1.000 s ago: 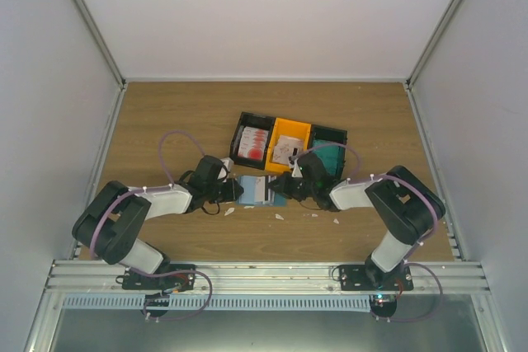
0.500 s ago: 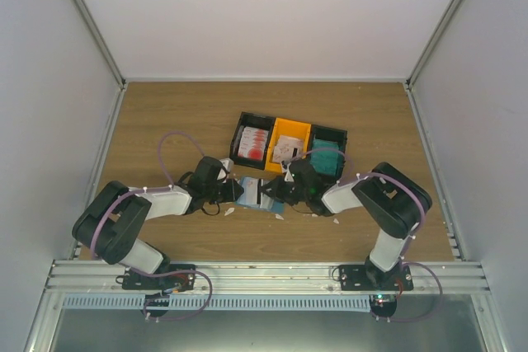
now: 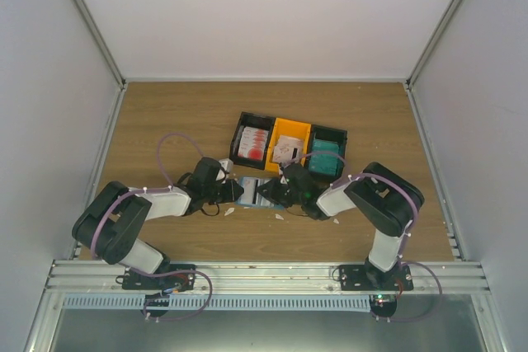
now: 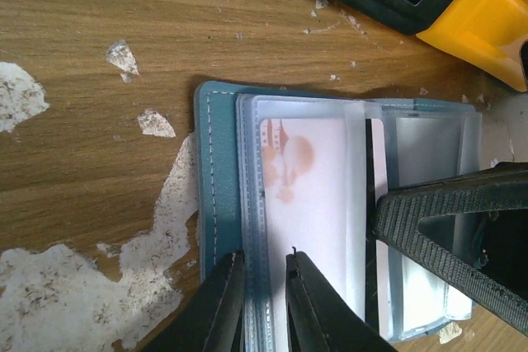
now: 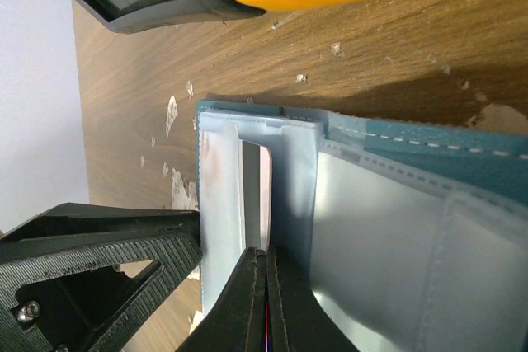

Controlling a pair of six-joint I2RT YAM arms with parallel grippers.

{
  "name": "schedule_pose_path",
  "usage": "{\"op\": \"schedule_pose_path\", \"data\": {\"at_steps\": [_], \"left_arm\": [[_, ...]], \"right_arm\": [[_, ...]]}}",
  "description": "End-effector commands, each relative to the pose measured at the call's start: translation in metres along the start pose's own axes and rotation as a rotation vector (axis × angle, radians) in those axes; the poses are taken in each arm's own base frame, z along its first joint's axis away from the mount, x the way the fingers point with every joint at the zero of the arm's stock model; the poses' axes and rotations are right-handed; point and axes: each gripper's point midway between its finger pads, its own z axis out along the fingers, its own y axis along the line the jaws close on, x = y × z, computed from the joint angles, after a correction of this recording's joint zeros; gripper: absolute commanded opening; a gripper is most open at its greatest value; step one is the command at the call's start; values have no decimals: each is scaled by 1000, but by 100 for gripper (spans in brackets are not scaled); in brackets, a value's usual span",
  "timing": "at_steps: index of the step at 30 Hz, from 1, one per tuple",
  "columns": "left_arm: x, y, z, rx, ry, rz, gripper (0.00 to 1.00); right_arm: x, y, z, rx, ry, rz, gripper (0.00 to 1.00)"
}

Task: Put the credit cards into the card holder
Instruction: Insert the credit card into the card holder.

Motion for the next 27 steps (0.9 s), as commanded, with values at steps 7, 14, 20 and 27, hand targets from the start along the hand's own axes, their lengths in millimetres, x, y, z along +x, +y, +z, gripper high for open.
{"op": "schedule_pose_path", "data": {"at_steps": [7, 14, 20, 27], "left_arm": [[7, -10, -9, 46, 18, 11, 27], [-10, -26, -26, 71, -31, 47, 35], [-11, -33, -32, 96, -38, 52, 39], [-8, -31, -29, 103, -29, 49, 43]], "right_arm": [[2, -7, -9, 88, -43, -41, 12], [1, 8, -26, 213, -15, -230, 39], [13, 10, -21, 368, 24, -363, 32], [13, -5, -7, 554, 25, -444, 14]]}}
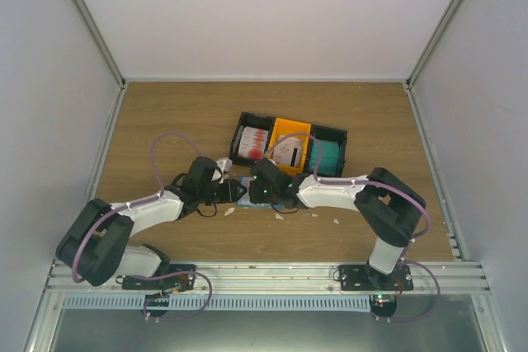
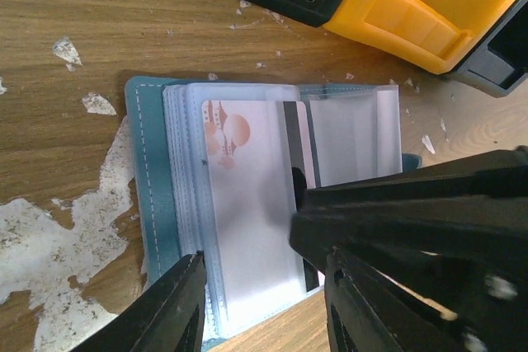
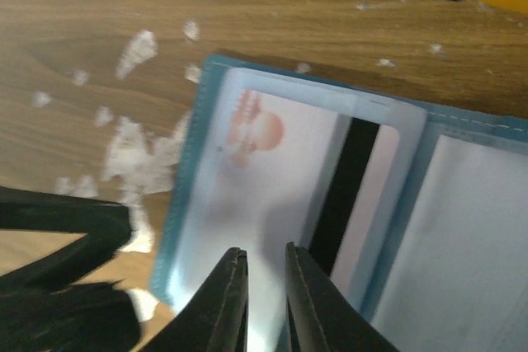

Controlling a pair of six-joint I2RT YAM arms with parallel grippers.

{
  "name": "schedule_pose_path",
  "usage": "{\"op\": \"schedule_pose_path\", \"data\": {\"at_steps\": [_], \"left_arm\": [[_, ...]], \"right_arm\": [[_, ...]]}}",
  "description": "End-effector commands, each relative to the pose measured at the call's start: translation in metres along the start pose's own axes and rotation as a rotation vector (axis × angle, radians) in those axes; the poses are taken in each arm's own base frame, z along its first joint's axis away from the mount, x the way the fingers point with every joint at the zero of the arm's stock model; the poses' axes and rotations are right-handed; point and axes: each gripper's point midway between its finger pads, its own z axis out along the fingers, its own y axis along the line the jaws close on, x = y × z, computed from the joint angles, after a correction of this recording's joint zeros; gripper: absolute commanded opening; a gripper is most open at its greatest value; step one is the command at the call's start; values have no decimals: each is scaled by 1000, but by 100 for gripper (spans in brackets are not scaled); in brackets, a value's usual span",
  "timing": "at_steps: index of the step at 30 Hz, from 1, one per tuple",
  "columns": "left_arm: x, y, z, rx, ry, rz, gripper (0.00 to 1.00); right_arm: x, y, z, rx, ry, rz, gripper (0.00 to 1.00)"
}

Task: Put the credit cards into the card holder
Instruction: Insert the credit card into the card holder.

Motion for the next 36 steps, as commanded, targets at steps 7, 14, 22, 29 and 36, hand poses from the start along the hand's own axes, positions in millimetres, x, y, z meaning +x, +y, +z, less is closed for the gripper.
{"op": "schedule_pose_path", "data": {"at_steps": [7, 14, 22, 29, 36], "left_arm": [[-3, -8, 3, 56, -6, 22, 42], [-1, -7, 7, 65, 8, 20, 42], [2, -9, 10, 90, 24, 22, 39], [5, -7, 14, 84, 39, 20, 35], [3, 3, 10, 29, 11, 6, 44]], "right_arm": [[14, -45, 6, 315, 18, -77, 9], [15, -47, 4, 329, 12, -87, 16], [27, -45, 17, 290, 58, -103, 18], [32, -50, 20, 298, 70, -97, 18], [33, -54, 19, 308, 67, -89, 18]]}}
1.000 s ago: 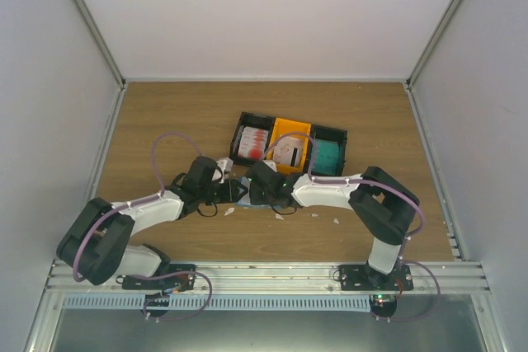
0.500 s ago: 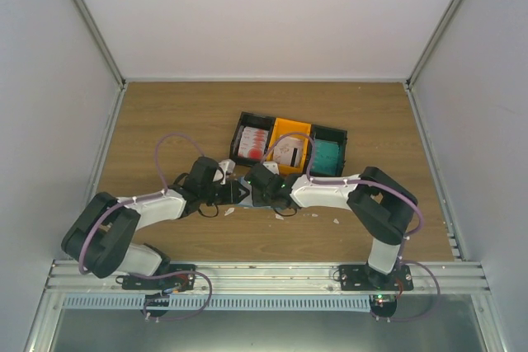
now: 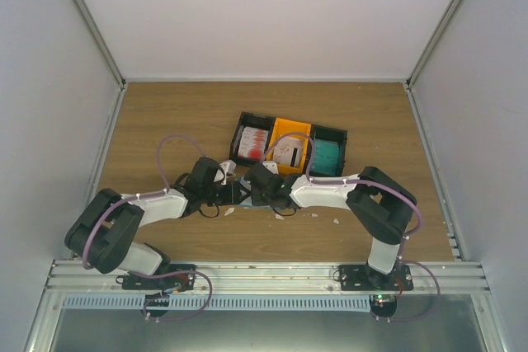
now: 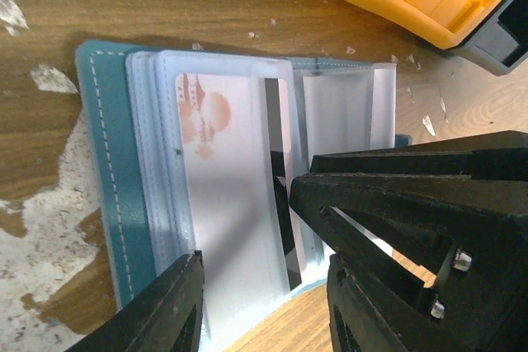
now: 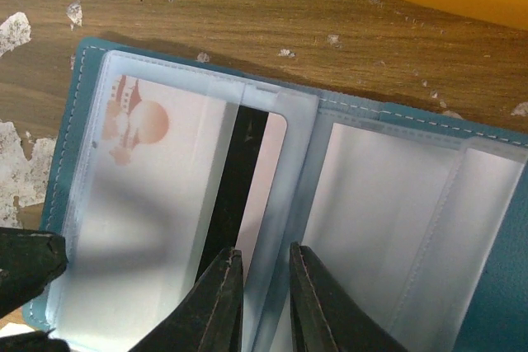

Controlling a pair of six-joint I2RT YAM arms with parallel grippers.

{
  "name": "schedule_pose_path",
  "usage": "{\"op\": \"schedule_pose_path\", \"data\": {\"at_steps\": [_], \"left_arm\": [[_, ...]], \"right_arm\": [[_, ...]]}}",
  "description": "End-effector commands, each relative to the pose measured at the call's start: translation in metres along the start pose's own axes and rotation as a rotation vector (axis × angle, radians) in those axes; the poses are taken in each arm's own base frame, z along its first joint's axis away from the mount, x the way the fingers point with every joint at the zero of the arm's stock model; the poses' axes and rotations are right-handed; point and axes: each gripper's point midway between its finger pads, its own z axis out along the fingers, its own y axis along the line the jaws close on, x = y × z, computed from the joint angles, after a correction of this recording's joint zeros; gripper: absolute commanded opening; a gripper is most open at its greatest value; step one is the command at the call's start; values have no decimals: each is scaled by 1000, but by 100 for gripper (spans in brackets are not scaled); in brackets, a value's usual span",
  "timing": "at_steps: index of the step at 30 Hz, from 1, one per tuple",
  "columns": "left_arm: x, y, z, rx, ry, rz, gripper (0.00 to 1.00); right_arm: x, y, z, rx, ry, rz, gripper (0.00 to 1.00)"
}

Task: Put the credit cards into the card holder
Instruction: Insert the credit card into the card holder.

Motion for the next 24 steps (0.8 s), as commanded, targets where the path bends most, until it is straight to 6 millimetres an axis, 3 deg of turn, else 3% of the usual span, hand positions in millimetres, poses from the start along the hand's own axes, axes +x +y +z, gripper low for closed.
{"op": "schedule_pose_path", "data": {"at_steps": [1, 14, 24], "left_arm": [[-10, 2, -7, -21, -62, 23, 45], [-8, 7, -2, -36, -42, 26, 43], [-6, -4, 0, 24, -20, 37, 28]], "right_arm": [[27, -17, 15, 62, 68, -23, 17], [29, -17, 18, 62, 76, -23, 17], [28, -18, 18, 62, 76, -24, 17]]}}
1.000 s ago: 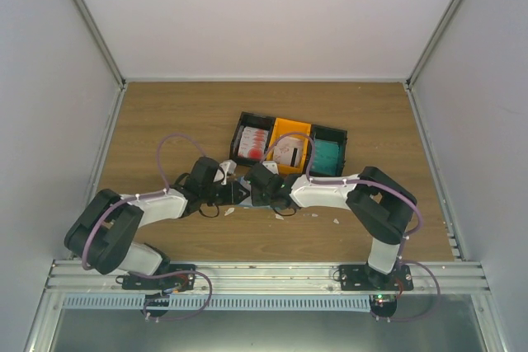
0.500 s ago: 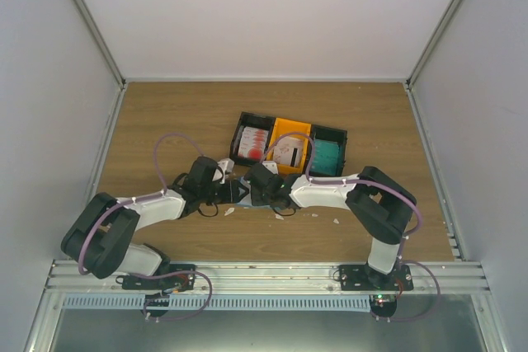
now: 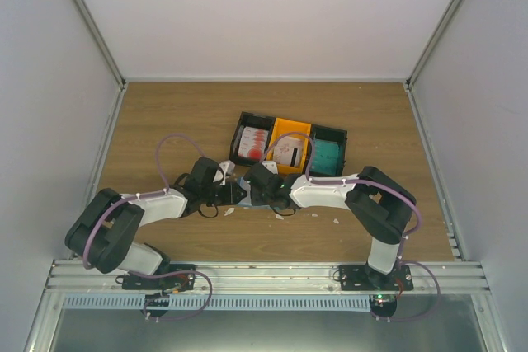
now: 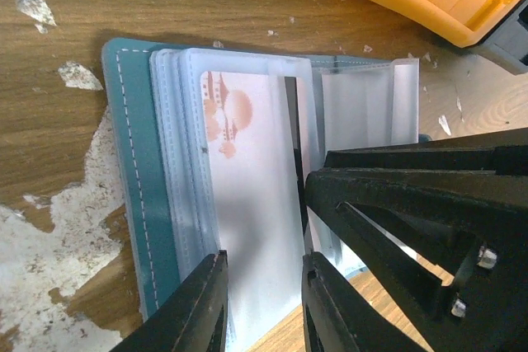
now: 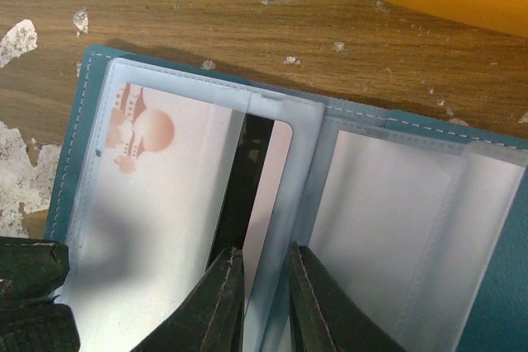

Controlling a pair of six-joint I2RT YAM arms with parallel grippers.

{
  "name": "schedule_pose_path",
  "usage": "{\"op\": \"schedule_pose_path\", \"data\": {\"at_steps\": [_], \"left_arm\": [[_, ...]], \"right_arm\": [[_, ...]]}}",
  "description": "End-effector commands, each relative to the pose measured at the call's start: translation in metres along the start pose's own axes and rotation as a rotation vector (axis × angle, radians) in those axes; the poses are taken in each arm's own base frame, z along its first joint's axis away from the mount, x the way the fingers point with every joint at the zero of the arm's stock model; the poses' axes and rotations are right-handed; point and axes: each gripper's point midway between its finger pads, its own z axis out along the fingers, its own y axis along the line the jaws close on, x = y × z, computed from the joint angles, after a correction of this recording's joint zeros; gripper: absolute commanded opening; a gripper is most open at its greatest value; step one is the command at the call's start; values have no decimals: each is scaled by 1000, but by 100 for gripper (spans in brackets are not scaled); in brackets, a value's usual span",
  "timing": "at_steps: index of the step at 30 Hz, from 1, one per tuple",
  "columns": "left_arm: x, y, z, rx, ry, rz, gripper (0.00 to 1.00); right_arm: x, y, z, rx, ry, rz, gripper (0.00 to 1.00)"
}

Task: Put the credit cards into the card holder
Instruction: Insert the credit card into the card holder.

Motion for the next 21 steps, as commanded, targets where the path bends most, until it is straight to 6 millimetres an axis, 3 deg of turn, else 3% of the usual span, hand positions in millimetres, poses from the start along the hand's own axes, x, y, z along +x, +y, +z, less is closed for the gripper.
{"op": "schedule_pose_path", "data": {"at_steps": [1, 10, 17, 21], "left_arm": [[-6, -12, 0, 59, -14, 36, 27], [-4, -24, -1, 124, 2, 56, 27], [1, -22, 1, 121, 29, -17, 30], [-7, -13, -8, 56, -36, -48, 34]], "right_arm": [[29, -19, 16, 69, 80, -25, 17], [28, -18, 14, 55, 75, -20, 17], [24, -16, 10, 33, 55, -7, 17], [23, -16, 9, 25, 47, -3, 17]]}}
